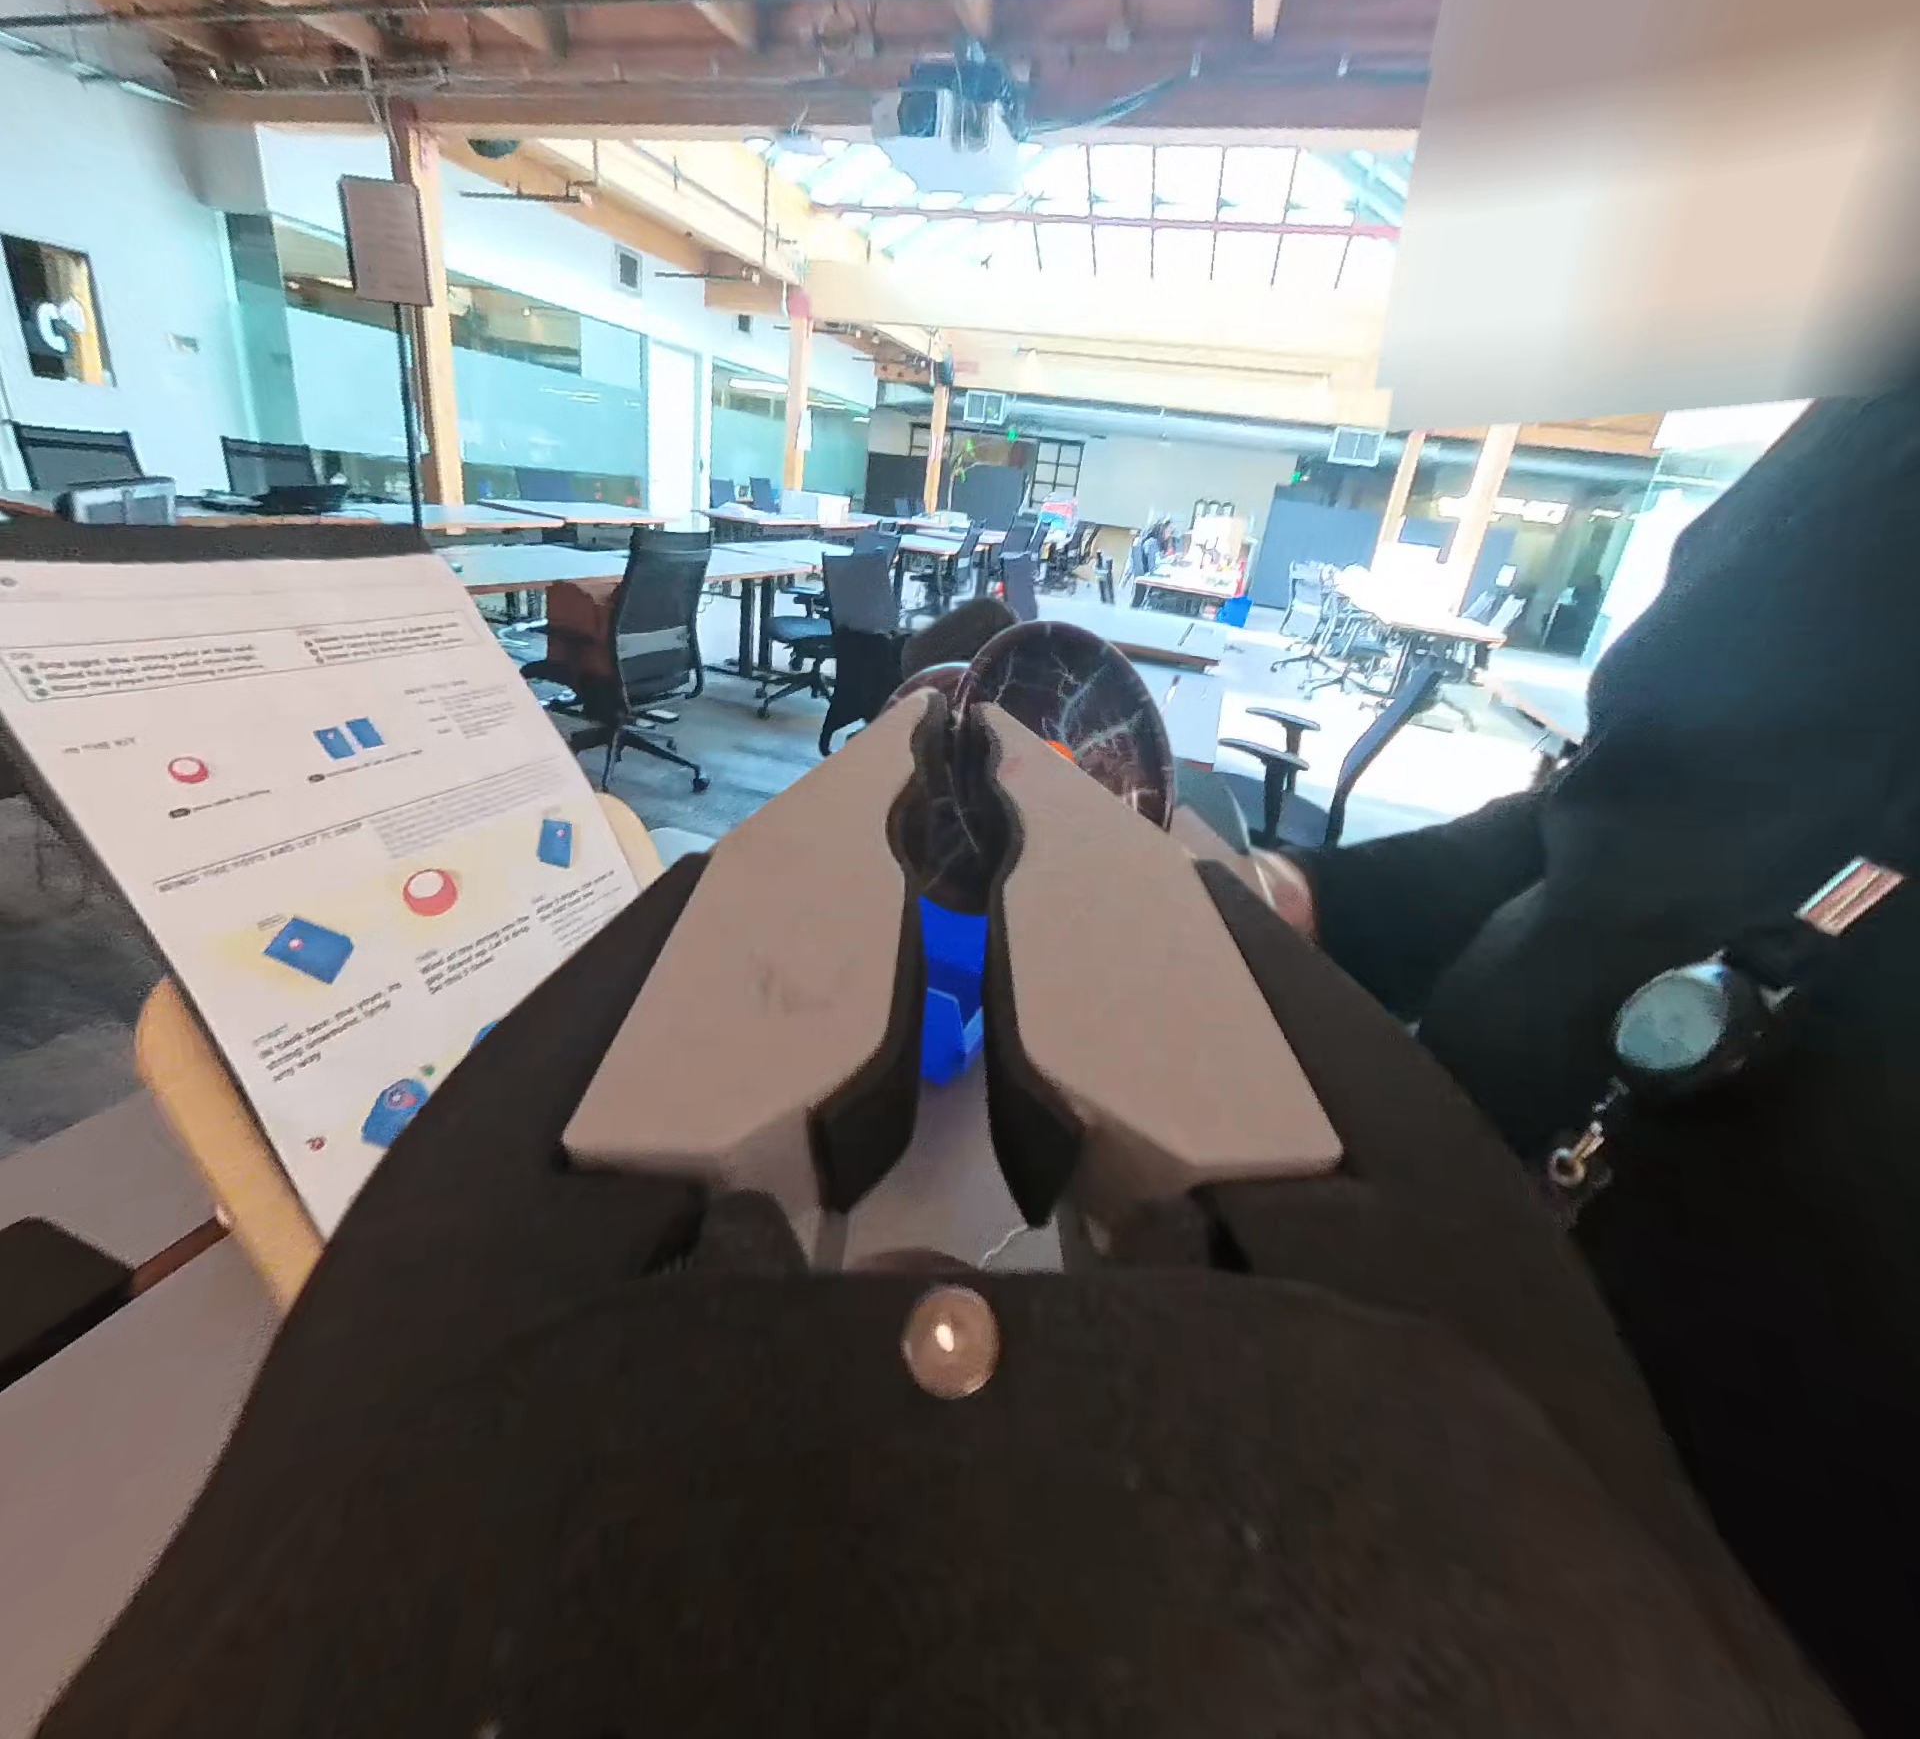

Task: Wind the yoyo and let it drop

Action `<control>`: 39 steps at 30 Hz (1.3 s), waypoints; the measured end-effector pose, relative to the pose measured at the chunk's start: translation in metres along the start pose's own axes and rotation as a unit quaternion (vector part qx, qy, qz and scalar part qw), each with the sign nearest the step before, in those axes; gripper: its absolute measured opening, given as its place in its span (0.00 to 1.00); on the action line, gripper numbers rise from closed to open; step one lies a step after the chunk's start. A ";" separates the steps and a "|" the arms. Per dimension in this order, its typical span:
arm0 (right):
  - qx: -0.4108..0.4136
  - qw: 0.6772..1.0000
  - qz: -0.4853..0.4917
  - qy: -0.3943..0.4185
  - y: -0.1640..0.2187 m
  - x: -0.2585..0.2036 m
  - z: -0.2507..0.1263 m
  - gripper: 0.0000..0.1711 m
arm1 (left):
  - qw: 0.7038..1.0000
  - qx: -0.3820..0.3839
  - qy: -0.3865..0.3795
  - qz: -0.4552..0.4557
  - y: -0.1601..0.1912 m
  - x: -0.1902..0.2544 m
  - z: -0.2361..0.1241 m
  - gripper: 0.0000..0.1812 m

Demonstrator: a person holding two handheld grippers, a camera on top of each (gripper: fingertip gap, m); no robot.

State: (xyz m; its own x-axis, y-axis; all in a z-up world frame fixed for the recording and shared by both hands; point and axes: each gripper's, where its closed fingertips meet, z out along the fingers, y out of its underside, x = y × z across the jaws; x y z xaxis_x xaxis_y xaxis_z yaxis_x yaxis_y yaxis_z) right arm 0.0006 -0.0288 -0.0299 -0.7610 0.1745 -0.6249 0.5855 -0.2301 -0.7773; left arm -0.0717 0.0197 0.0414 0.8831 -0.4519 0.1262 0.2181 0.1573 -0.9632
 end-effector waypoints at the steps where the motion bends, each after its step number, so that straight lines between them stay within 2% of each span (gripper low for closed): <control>1: 0.005 1.000 -0.008 0.001 0.000 0.001 0.000 0.00 | 1.000 0.004 0.002 -0.003 -0.004 0.000 0.001 0.00; 5: -0.005 1.000 -0.007 -0.024 0.005 0.009 0.002 0.00 | 0.994 0.016 0.094 -0.051 -0.013 0.025 0.013 0.00; 6: -0.020 0.999 -0.009 -0.029 0.007 0.014 0.002 0.00 | 0.987 0.009 0.145 -0.075 -0.010 0.038 0.016 0.01; 9: -0.079 0.996 -0.029 -0.024 0.011 0.026 0.000 0.00 | 0.957 -0.033 0.254 -0.136 0.006 0.070 0.020 0.01; 12: -0.119 0.991 -0.050 0.025 -0.006 0.033 -0.017 0.00 | 0.942 -0.110 0.291 -0.126 0.035 0.090 0.017 0.01; 15: -0.137 0.987 -0.070 0.054 -0.027 0.020 -0.041 0.00 | 0.943 -0.185 0.256 -0.102 0.067 0.083 0.011 0.01; 17: -0.172 0.978 -0.078 0.084 -0.027 0.013 -0.052 0.00 | 0.951 -0.208 0.207 -0.092 0.078 0.064 0.007 0.01; 20: -0.209 0.971 -0.054 0.104 -0.011 0.005 -0.054 0.00 | 0.972 -0.202 0.106 -0.054 0.072 0.026 0.001 0.03; 21: -0.212 0.970 -0.046 0.114 -0.003 0.007 -0.050 0.00 | 0.977 -0.188 0.087 -0.042 0.065 0.019 0.000 0.00; 25: -0.119 0.992 0.004 0.039 0.005 0.005 -0.017 0.00 | 0.987 -0.153 0.035 0.022 0.052 0.013 0.015 0.00; 28: -0.037 0.998 0.028 -0.028 0.007 0.006 -0.003 0.00 | 0.997 -0.074 0.023 0.002 0.026 0.013 0.025 0.00; 30: 0.032 0.996 0.032 -0.078 -0.001 0.002 -0.003 0.00 | 0.999 -0.029 0.034 -0.027 0.011 0.013 0.027 0.00; 32: 0.068 0.992 0.031 -0.101 -0.007 0.002 -0.008 0.00 | 0.996 -0.003 0.058 -0.069 0.003 0.015 0.029 0.00; 36: 0.037 0.996 -0.006 -0.084 -0.001 0.012 -0.007 0.00 | 0.985 0.004 0.123 -0.124 0.005 0.029 0.036 0.01; 39: -0.012 0.999 -0.016 -0.051 0.003 0.025 -0.010 0.00 | 0.960 -0.003 0.232 -0.159 0.003 0.058 0.033 0.01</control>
State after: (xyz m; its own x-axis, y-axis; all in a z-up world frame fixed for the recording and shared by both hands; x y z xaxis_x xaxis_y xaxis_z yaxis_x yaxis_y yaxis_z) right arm -0.0137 -0.0157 -0.0488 -0.8031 0.0826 -0.5901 0.5662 -0.2030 -0.7989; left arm -0.0062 0.0226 0.0532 0.4921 -0.8183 0.2969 0.4423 -0.0588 -0.8950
